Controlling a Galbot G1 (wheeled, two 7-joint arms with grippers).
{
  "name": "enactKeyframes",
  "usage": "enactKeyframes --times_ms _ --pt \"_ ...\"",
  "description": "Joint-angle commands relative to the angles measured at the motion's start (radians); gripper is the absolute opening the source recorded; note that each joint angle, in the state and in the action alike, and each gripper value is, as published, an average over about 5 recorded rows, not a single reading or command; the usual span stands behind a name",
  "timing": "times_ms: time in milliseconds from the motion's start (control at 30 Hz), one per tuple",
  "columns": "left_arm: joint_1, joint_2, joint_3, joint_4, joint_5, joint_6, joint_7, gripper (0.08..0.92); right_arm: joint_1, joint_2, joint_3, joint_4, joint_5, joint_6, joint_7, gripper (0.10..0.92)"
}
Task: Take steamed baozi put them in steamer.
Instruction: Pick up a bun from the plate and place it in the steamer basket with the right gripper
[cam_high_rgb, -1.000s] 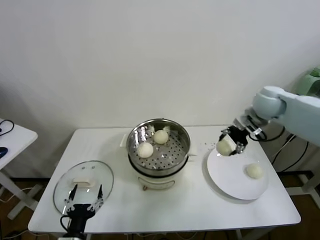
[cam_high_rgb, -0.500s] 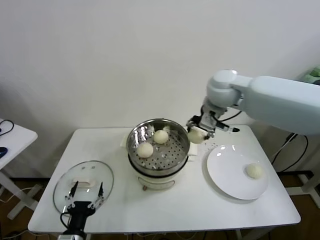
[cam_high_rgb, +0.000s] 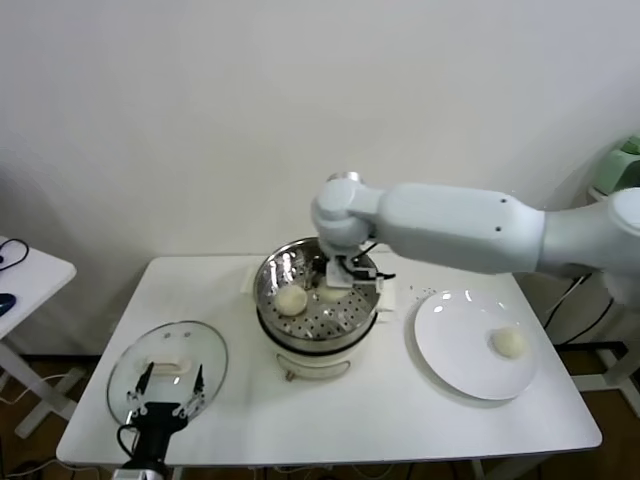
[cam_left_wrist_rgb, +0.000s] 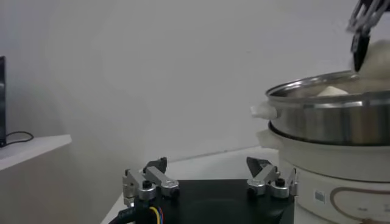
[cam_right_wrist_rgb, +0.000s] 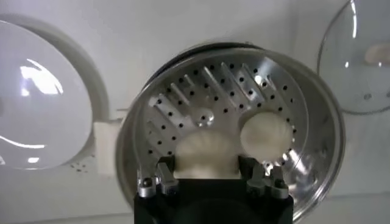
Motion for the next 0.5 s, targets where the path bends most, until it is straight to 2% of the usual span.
enactKeyframes --times_ms 33,500 --pt "0.000 -0.001 0.001 0.004 -0.001 0.002 0.000 0.823 -0.089 0.108 0.008 -0.044 -0.057 0.031 0.000 0.679" --pt "-0.007 -0.007 0.010 0.011 0.002 0.006 -0.001 0.823 -0.079 0.053 -0.034 0.001 -0.034 0.034 0.003 0.679"
